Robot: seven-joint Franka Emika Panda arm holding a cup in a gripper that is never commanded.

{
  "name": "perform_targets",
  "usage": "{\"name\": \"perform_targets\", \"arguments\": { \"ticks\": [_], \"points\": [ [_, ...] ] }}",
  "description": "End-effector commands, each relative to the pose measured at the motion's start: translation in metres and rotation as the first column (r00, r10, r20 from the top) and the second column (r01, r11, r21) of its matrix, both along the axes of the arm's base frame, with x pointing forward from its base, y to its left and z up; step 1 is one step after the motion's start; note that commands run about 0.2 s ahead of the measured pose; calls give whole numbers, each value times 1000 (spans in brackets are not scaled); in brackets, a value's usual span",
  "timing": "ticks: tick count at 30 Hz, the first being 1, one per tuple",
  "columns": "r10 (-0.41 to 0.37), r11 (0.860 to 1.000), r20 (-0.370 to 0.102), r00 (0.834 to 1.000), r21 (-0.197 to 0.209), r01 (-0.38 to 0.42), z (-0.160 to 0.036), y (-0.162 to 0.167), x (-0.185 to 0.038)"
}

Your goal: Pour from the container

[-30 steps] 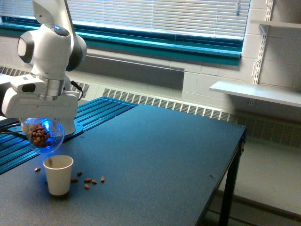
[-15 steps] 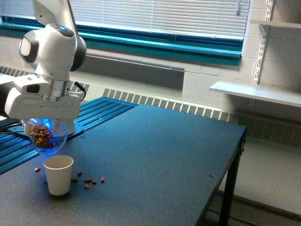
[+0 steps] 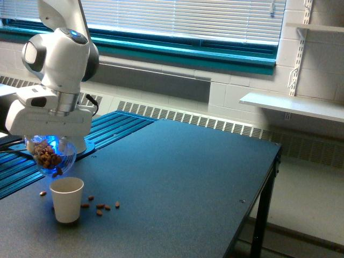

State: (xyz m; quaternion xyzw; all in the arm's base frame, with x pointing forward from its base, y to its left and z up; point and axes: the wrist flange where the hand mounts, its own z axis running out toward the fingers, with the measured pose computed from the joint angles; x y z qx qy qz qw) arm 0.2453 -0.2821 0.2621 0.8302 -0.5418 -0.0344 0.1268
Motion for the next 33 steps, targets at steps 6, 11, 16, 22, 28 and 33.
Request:
{"name": "perform_targets", "arguments": {
  "ticks": [6, 11, 16, 22, 28, 33],
  "points": [
    [18, 1000, -18, 1000, 2, -18, -2, 0, 11],
    [21, 1000, -25, 999, 3, -21, -3, -1, 13],
    [26, 1000, -29, 999, 1, -26, -2, -1, 15],
    [35, 999, -36, 999, 0, -35, -2, -1, 17],
    [41, 999, -48, 998, 3, -41, -4, 0, 17],
    [46, 999, -52, 998, 5, -45, -5, 2, 17]
  ]
}}
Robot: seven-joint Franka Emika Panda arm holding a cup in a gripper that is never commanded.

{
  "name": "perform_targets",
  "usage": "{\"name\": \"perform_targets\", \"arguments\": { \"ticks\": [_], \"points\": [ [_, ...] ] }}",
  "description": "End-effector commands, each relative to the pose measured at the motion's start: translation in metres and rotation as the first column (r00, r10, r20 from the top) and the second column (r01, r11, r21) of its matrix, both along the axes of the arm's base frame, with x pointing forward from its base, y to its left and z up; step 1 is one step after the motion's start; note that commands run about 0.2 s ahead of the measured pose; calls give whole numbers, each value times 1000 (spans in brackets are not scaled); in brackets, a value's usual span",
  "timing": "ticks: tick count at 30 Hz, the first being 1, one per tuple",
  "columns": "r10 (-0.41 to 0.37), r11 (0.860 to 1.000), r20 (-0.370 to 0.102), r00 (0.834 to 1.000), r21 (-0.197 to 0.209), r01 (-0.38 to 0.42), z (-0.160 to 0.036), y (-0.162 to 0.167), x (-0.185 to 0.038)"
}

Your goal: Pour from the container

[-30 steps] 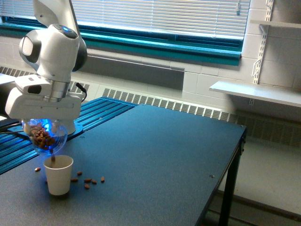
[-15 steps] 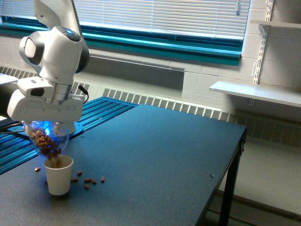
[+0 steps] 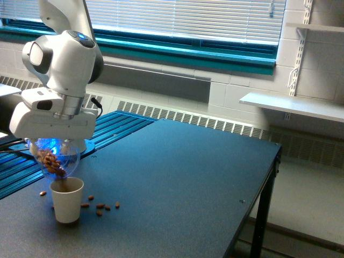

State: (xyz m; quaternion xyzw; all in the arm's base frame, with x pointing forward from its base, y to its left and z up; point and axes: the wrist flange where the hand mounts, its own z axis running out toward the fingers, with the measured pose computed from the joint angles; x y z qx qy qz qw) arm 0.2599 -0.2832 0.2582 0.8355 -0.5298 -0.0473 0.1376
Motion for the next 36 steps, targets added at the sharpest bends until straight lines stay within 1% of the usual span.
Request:
{"name": "perform_targets", "arguments": {
  "ticks": [1, 24, 30, 36],
  "points": [
    [23, 1000, -18, 1000, 6, -23, -2, 3, 2],
    [26, 1000, -49, 998, 7, -26, 1, 4, -4],
    [26, 1000, -68, 997, 9, -26, 1, 3, -8],
    [28, 1000, -75, 997, 11, -27, 2, 4, -9]
  ]
}}
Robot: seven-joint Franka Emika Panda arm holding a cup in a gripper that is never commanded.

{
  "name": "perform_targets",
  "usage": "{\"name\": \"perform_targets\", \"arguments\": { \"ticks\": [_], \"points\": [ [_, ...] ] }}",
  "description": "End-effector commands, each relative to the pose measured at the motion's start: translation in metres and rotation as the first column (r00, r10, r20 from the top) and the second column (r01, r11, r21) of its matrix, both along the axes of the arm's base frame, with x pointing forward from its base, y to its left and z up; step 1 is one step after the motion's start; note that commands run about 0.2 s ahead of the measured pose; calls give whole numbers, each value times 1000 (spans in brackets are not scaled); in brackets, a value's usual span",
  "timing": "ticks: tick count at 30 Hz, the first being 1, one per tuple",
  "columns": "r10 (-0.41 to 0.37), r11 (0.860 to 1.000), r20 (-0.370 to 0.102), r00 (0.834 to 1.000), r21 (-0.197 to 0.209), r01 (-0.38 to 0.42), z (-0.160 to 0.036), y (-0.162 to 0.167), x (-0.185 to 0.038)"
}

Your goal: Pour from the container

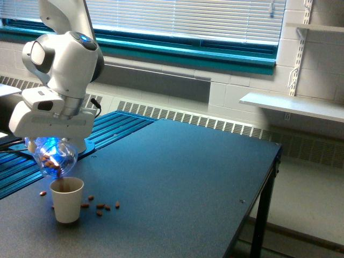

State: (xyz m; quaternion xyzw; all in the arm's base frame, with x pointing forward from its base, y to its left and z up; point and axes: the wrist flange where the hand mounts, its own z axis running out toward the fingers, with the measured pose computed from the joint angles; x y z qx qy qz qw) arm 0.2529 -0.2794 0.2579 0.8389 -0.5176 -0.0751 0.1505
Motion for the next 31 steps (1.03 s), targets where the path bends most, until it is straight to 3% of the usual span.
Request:
{"name": "perform_targets", "arguments": {
  "ticks": [1, 22, 31],
  "points": [
    [9, 1000, -13, 1000, 1, -9, 3, 0, -2],
    [11, 1000, -4, 1000, 4, -11, 6, 1, 3],
    [13, 1000, 12, 1000, -20, -12, 10, -4, 6]
  ]
}}
